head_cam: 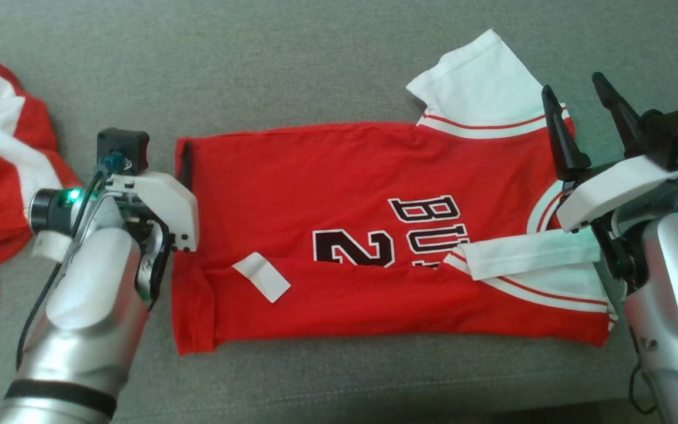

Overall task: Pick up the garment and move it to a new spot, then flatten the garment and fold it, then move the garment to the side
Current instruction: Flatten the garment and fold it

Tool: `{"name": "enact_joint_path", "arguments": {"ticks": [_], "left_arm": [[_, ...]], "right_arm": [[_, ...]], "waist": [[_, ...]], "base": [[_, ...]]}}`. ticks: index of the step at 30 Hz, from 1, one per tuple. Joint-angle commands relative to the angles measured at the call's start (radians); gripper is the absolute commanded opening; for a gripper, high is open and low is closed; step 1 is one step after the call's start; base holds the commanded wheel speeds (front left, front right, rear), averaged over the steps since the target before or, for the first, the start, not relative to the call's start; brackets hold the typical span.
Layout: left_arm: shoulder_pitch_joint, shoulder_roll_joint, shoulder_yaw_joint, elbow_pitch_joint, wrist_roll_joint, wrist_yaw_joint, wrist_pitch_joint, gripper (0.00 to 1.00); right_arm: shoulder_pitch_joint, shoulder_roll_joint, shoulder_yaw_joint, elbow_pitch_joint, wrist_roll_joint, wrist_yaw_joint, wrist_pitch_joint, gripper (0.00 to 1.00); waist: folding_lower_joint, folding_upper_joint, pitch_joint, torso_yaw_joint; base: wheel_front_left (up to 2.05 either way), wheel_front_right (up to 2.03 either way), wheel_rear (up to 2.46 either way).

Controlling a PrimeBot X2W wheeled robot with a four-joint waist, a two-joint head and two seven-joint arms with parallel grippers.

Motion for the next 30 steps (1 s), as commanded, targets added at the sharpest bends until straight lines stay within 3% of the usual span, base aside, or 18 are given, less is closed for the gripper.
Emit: {"name": "enact_joint_path", "arguments": {"ticks": [1,19,20,21,22,30], "left_arm": [[-0.040,0.034,0.028,-0.018,0.008,0.000,0.000,1.00],[-0.160,-0.011,-0.026,0.204,0.001,-0.084,-0.117,1.00],[-0.166,-0.013,-0.024,0.216,-0.004,-0.086,-0.122,0.90],[-0.171,-0.016,-0.023,0.231,-0.009,-0.090,-0.123,0.21],[-0.175,-0.018,-0.027,0.247,-0.010,-0.099,-0.121,0.00],[-0.190,-0.042,-0.011,0.269,-0.038,-0.100,-0.228,0.00]], "right_arm": [[-0.026,-0.016,0.015,-0.038,-0.008,-0.001,0.001,1.00],[-0.020,-0.011,0.001,-0.068,-0.031,-0.001,0.035,1.00],[-0.021,-0.011,0.001,-0.069,-0.031,-0.001,0.036,1.00],[-0.022,-0.010,0.001,-0.070,-0.032,-0.001,0.038,1.00],[-0.025,-0.010,0.001,-0.070,-0.032,-0.001,0.039,1.00],[-0.072,-0.030,0.015,-0.058,-0.035,-0.001,0.063,1.00]], "waist": [[-0.0001,0.0000,0.004,-0.005],[-0.0001,0.0000,0.028,-0.009],[-0.0001,0.0000,0.029,-0.009],[-0.0001,0.0000,0.031,-0.009],[-0.0001,0.0000,0.031,-0.010],[-0.0001,0.0000,0.015,0.021]], "base": [[0.00,0.00,0.00],[0.00,0.00,0.00],[0.00,0.00,0.00],[0.00,0.00,0.00],[0.00,0.00,0.00],[0.00,0.00,0.00]]}}
